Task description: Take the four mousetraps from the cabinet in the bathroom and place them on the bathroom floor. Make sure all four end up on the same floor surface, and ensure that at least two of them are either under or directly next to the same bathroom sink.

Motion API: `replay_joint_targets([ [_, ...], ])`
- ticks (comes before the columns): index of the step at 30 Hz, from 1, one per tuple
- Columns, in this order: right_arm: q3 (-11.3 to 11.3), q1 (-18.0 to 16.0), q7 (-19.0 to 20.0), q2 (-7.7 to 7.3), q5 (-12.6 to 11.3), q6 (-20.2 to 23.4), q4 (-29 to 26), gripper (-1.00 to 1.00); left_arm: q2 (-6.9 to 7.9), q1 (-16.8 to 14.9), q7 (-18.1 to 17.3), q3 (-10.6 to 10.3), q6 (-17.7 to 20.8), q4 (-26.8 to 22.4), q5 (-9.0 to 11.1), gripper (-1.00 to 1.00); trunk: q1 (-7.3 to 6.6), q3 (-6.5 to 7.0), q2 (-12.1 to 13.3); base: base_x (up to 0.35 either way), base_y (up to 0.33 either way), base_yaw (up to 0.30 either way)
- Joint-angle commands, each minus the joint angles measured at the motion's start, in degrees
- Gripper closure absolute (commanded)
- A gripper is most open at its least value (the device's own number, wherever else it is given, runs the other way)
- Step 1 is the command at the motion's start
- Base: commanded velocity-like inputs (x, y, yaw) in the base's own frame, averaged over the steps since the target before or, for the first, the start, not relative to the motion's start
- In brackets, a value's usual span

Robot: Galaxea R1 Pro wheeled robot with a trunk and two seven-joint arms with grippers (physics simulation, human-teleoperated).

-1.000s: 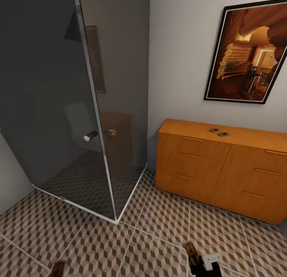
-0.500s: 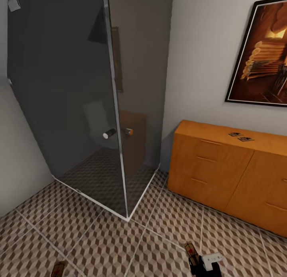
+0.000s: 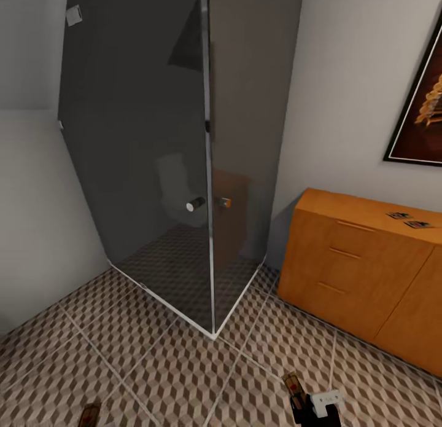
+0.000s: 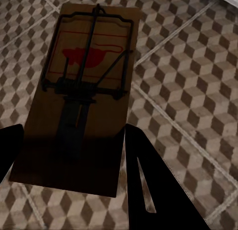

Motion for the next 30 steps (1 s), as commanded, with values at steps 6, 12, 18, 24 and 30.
replay_joint_targets([
  [6,0.50,-0.01,-0.08,0.01,-0.48,-0.13,0.04,1.00,-0.03,-0.10,0.34,-0.49,-0.22,0.20,-0.03,1.00,0.00,-0.05,-0.03,0.000,0.000,0.249],
  [12,0.50,-0.01,-0.07,0.01,-0.48,-0.13,0.04,1.00,-0.04,-0.11,0.34,-0.49,-0.17,0.21,-0.03,1.00,0.00,-0.05,-0.03,0.000,0.000,0.249],
  [18,0.50,-0.01,-0.07,0.01,-0.48,-0.13,0.04,1.00,-0.06,-0.10,0.34,-0.49,-0.13,0.31,-0.03,1.00,0.00,-0.08,-0.03,0.000,0.000,0.249],
  [24,0.50,-0.01,-0.07,0.01,-0.48,-0.13,0.07,1.00,-0.06,-0.11,0.34,-0.49,-0.13,0.36,-0.03,1.00,0.00,-0.21,-0.03,-0.025,0.034,0.249],
  [30,0.50,-0.01,-0.07,0.01,-0.48,-0.13,0.11,1.00,-0.04,-0.11,0.34,-0.49,-0.13,0.35,-0.03,1.00,0.00,-0.38,-0.03,-0.162,0.190,0.249],
])
